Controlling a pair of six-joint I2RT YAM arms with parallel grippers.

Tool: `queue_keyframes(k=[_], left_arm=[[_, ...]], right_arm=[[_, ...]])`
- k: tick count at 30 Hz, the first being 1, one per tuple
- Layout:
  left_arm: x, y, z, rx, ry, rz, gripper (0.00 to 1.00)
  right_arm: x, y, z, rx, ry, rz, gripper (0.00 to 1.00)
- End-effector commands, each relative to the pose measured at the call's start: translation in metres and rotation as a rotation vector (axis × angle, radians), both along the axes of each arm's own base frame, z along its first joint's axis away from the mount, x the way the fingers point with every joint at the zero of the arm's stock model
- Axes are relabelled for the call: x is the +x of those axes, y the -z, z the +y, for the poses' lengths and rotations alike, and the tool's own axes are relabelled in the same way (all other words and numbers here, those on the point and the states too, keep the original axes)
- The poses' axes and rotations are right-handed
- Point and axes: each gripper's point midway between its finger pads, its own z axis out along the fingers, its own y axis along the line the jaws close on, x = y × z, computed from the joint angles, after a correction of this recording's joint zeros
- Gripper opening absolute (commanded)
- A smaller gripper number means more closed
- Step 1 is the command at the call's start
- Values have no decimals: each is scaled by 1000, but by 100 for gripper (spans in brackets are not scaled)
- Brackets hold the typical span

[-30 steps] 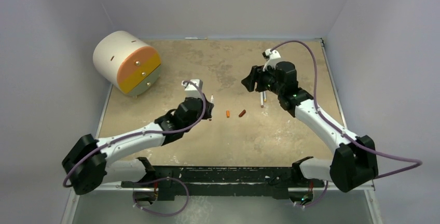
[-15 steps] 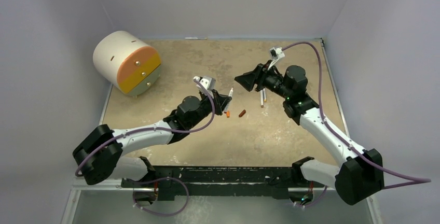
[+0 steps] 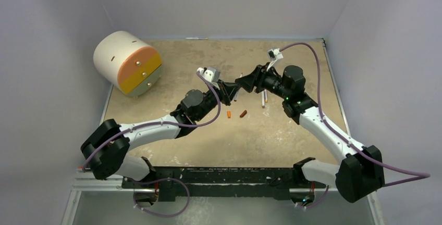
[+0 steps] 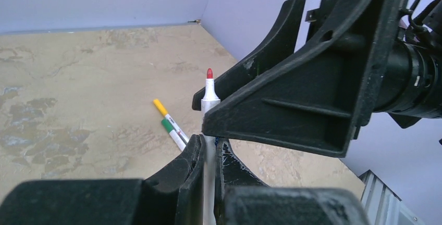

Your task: Insert the pens into the pen caps

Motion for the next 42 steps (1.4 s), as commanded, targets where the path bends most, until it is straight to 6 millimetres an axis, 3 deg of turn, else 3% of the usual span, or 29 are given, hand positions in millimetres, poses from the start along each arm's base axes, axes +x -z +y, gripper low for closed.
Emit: queue_keyframes(k=[1,5,9,10,16,21,31,33,35,37,38,40,42], left_arm=[[-2,-33,-9,-58,27,-83,0],[-1,-31,-10,-53,25,-80,0],[1,-30,-11,-53,21,-77,0],[2,-30,-11,-51,17,-75,0],[-4,-26,-22,-34,80,-47,0],[-22,-20,-36,-40,211,-23,17],[-37,-13,-47,-34,316,-12,27],[-37,-11,-46,-32,312,-8,23],[-37,-12,-44,-35,303,-9,3],[-35,-14,-41,-40,286,-13,0],[-33,-15,-39,-42,270,-15,0],[-26,-13,-30,-34,219,-7,0],[-13,-7,-16,-29,173,17,0]], right_arm=[[1,-8,5,13,-23,-31,51],[1,-9,7,15,-36,-34,33],[1,-8,7,13,-33,-31,3],[1,-8,7,15,-33,-32,0],[-7,-21,8,45,-59,-80,0],[-14,-37,10,62,-91,-143,0],[-19,-49,7,58,-94,-191,0],[-21,-50,7,63,-101,-193,0],[-21,-49,7,63,-100,-191,0],[-21,-48,7,59,-98,-191,0],[-21,-47,6,56,-97,-189,3],[-19,-44,4,46,-81,-185,36],[-17,-41,1,35,-53,-184,55]])
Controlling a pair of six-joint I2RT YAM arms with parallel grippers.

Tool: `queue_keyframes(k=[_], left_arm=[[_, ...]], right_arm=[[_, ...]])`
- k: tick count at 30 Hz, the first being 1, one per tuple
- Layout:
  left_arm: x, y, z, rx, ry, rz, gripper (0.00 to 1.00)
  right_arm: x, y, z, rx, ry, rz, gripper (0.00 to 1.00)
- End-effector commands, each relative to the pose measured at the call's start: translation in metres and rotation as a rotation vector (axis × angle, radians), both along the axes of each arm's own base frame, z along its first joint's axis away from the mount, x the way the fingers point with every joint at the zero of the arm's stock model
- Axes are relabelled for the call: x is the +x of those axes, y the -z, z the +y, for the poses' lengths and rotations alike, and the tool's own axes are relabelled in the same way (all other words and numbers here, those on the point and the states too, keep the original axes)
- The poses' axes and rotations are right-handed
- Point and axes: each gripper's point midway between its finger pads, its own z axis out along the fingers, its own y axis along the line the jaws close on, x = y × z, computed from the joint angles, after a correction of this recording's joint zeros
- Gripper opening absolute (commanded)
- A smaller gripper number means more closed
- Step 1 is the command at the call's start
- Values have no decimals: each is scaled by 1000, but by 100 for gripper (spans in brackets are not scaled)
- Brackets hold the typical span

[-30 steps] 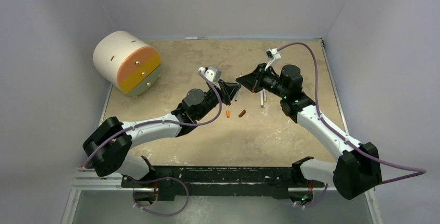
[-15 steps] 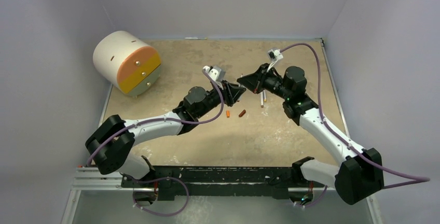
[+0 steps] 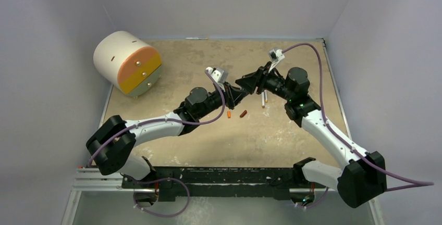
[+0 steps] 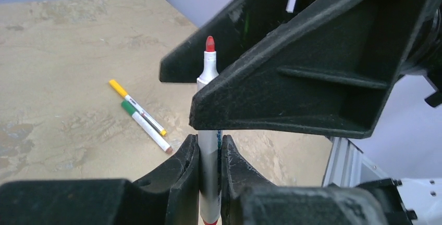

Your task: Insert the pens into the pen caps

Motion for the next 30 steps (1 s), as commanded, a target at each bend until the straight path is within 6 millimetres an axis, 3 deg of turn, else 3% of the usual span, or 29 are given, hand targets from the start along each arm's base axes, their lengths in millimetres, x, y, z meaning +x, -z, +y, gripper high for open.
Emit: queue_keyframes(k=[1,6,9,12,16,19,20,24,26,27,30], left_arm=[[12,-19,23,-67,-38,-11,0],[53,-1,105,-190,-181,54,0],[61,11,133,-127,-304,68,0],[62,12,150,-97,-388,66,0],[66,18,165,-54,-458,90,0],[64,15,171,-54,-472,85,0],[63,15,174,-54,-477,87,0],[60,15,183,-43,-504,93,0],[60,15,184,-42,-506,94,0],[60,15,184,-42,-505,97,0],[61,18,181,-41,-495,104,0]], right_arm=[[-1,-21,-5,16,33,-92,59],[5,8,-14,-34,99,-42,62],[5,35,-12,-80,117,5,62],[8,78,0,-212,133,88,59],[5,149,24,-442,135,239,44],[1,185,34,-526,146,303,3],[0,192,36,-531,143,316,0],[0,209,43,-550,152,352,3],[3,216,40,-584,185,362,25],[5,219,40,-600,195,365,27],[9,228,40,-636,201,374,18]])
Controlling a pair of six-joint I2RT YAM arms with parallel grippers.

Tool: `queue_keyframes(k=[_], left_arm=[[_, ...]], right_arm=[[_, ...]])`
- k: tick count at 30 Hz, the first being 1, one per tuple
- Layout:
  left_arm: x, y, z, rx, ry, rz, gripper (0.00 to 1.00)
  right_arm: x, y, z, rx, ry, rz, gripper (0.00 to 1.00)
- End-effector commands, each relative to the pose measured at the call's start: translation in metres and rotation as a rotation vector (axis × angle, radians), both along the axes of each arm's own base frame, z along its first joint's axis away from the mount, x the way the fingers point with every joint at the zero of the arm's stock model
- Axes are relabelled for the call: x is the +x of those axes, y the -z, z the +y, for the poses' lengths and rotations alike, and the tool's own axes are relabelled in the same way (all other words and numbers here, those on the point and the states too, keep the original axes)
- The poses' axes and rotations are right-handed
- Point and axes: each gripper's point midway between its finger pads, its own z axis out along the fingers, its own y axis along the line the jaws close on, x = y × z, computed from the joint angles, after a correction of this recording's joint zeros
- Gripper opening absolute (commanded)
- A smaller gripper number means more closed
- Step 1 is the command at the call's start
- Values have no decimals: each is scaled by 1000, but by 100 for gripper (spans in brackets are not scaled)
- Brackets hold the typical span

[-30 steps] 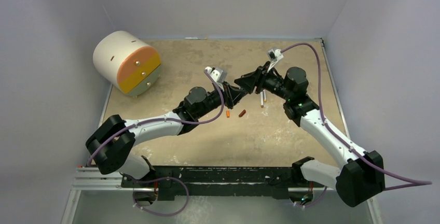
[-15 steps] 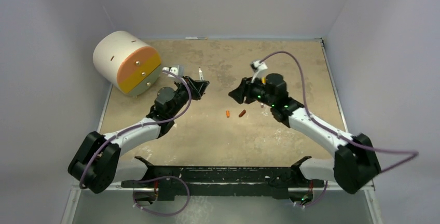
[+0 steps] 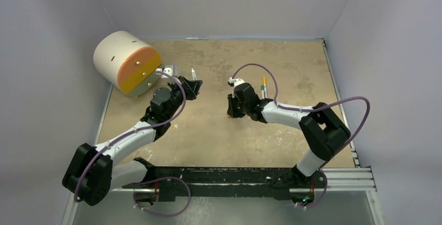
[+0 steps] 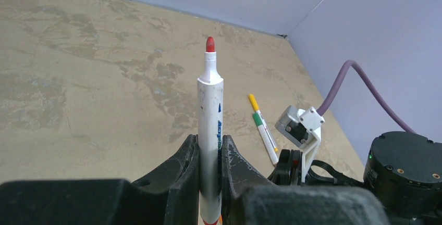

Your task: Insert the pens into the pen caps

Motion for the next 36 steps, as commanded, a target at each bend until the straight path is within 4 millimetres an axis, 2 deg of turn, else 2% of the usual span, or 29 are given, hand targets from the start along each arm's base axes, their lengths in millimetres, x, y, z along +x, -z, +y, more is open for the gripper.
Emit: queue_keyframes(k=[1,3,5,13,16,18,20,21,23,25,32,36], left_arm=[[3,-5,2,4,-7,-26,0],[4,-3,1,5,-3,-21,0],[5,-1,-1,6,3,-19,0],[5,0,-1,7,5,-16,0],[5,1,-1,8,6,-13,0],[5,0,0,8,6,-15,0],[5,0,0,8,5,-16,0],[6,0,0,8,3,-16,0],[6,0,0,8,3,-16,0],[5,0,0,7,4,-15,0],[6,0,1,4,2,-16,0],[7,0,-1,-4,9,-15,0]], right_arm=[[20,-11,6,-25,35,-56,9],[20,-9,8,-23,29,-52,0],[21,-6,7,-33,34,-47,0],[24,7,2,-80,50,-33,35],[24,14,2,-99,42,-23,37],[22,19,0,-122,30,-16,33],[20,25,-3,-155,12,-14,22],[27,15,3,-150,2,-41,17],[27,12,4,-160,-28,-61,8],[25,10,4,-170,-62,-75,4],[7,-9,17,-201,-355,-212,4],[-5,-16,36,-169,-496,-253,7]])
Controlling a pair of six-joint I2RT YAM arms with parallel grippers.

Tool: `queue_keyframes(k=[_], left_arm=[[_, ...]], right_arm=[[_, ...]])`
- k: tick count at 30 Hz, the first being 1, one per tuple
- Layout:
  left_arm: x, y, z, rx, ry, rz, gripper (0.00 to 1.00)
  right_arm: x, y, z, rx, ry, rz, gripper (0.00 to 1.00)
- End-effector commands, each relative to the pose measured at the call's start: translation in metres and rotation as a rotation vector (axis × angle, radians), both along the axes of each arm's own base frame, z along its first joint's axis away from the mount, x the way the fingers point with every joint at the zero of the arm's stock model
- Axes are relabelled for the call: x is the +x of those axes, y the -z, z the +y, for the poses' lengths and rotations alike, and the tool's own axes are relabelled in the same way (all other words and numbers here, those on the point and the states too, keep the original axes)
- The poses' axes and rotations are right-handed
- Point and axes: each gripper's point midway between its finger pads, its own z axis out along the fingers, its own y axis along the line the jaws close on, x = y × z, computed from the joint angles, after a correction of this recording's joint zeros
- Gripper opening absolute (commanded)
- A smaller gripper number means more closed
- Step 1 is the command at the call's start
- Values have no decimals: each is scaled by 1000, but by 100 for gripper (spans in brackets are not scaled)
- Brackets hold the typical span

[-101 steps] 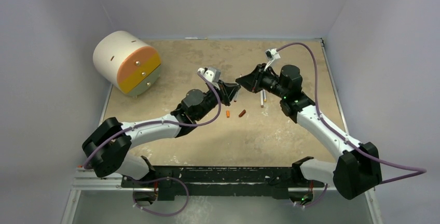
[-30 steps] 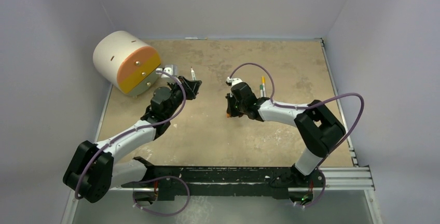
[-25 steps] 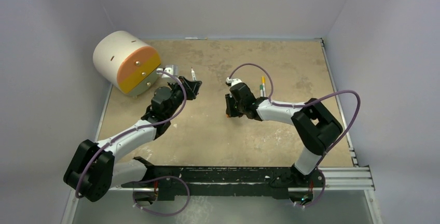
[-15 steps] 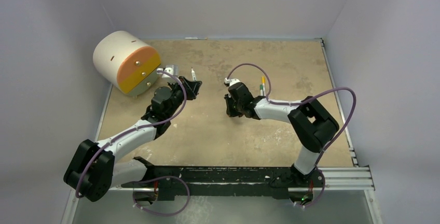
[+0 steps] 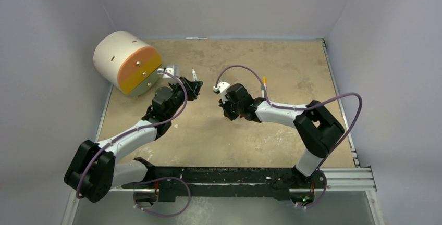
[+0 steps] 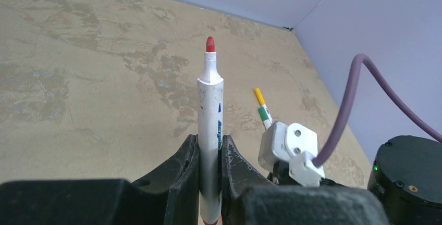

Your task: Insert the pens into the pen caps

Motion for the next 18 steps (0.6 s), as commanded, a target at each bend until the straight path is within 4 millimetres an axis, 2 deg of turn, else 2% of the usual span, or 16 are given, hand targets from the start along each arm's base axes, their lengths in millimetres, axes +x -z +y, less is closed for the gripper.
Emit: queue_keyframes(k=[1,4,6,10,13,18], left_arm=[[3,-13,-1,-26,11,-48,0],[3,-15,-1,-29,13,-50,0],[3,-15,-1,-28,11,-51,0],[2,-14,0,-28,10,-48,0],[2,-13,1,-27,7,-46,0],[2,-11,0,-27,9,-42,0]], right_arm=[[-8,-25,25,30,-214,-92,8],[-14,-8,22,-10,-223,-51,12],[-8,-15,31,3,-223,-70,16],[-9,-13,31,-7,-220,-64,18],[-7,-16,30,-8,-203,-70,24],[-6,-24,30,22,-155,-65,28]])
